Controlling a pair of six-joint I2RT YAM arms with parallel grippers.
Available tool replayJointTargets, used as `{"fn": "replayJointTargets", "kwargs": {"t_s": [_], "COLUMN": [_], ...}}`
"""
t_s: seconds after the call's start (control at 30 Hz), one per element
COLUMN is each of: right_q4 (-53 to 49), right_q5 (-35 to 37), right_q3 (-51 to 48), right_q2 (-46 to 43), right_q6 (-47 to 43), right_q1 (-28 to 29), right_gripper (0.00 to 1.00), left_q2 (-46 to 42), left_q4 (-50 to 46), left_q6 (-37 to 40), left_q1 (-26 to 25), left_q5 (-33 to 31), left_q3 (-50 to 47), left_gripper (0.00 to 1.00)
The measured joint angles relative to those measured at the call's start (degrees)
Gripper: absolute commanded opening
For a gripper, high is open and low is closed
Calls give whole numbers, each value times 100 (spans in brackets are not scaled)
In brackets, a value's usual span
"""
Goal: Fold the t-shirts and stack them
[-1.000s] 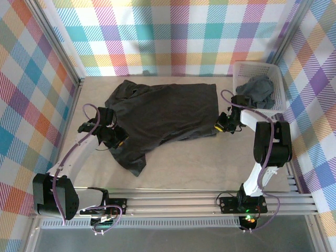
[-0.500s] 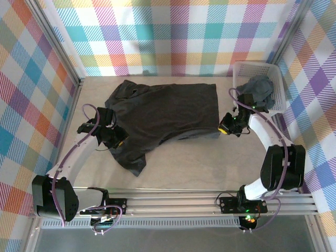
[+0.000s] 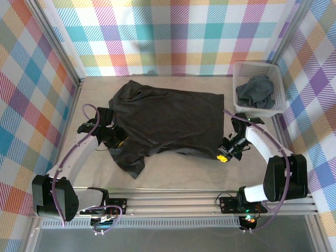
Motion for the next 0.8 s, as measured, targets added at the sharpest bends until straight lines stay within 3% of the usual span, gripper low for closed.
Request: {"fn": "replayJointTargets", "kwargs": {"t_s": [0.13, 0.3, 0.43, 0.57, 0.63, 0.8], "right_q4": [446, 957, 1064, 1060, 1040, 929], "right_q5": [310, 505, 533, 555, 557, 686], "right_q3": [205, 601, 378, -144, -393, -616], "right_q2": [730, 1425, 1220, 527, 214, 42], "right_q6": [-61, -109, -83, 15, 79, 216], "right_q1": [0, 0, 0, 0, 2, 0], "right_gripper": [0, 11, 0, 0, 8, 38], "left_q2": [59, 107, 101, 61, 50, 50], "left_q4": [0, -2, 0, 0, 15, 24], "left_q6": [0, 22, 20, 20, 17, 13], "left_q1": [0, 0, 0, 0, 0, -4], "left_q5": [2, 0, 0, 0, 2, 4], "left_q3": [0, 0, 0, -2, -13, -90], "left_gripper": [35, 36, 36, 36, 36, 36]}}
